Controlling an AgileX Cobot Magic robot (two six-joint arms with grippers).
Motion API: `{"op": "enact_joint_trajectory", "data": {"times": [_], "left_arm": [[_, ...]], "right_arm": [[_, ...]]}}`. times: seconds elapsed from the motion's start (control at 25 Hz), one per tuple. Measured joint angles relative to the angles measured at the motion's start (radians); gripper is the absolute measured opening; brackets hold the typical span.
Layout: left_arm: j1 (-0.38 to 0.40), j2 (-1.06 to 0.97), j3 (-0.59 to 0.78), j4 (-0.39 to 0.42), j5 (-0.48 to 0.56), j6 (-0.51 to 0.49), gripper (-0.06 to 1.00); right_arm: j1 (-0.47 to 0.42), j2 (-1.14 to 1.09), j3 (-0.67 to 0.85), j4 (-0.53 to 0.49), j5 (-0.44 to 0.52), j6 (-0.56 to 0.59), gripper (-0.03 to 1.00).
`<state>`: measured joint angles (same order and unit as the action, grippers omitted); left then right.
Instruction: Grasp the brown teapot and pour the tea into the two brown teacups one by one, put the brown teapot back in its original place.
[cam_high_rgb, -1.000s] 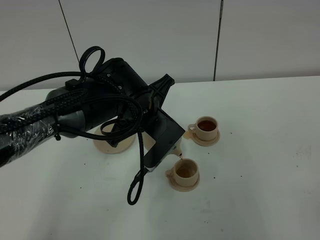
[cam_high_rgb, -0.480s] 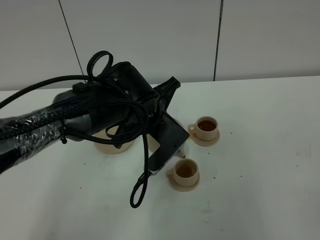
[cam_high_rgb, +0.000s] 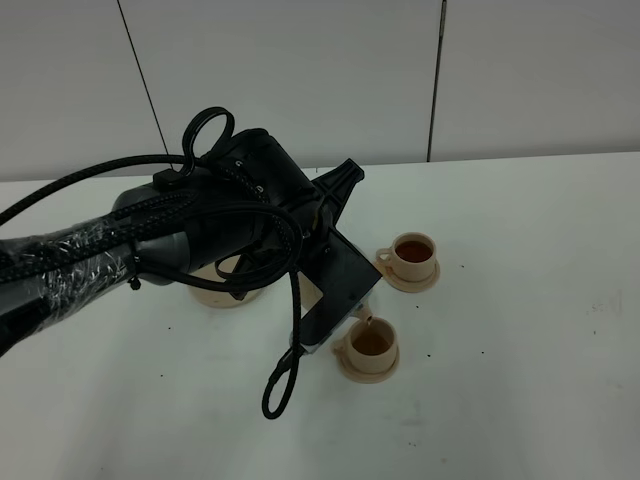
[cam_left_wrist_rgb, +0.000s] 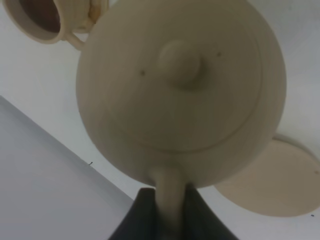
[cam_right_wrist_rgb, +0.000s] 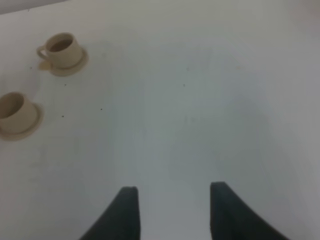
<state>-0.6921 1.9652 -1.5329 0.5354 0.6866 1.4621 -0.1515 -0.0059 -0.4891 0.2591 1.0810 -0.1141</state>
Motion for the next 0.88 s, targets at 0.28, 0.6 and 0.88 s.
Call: {"op": "enact_joint_trajectory", "data": {"times": [0.28,0.6,0.88], "left_arm": [[0.000,0.000,0.000,0.002,0.000,0.000,0.17],[-0.010,0.000,0.000,0.023,0.010,-0.005,0.17],[-0.020,0.000,0.000,0.046,0.013,-0.026,0.17]], "right_arm": [[0.000,0.000,0.000,0.000,0.000,0.000,0.33],[0.000,0.000,0.000,0.000,0.000,0.000,0.33],[0.000,0.000,0.000,0.000,0.000,0.000,0.33]]}}
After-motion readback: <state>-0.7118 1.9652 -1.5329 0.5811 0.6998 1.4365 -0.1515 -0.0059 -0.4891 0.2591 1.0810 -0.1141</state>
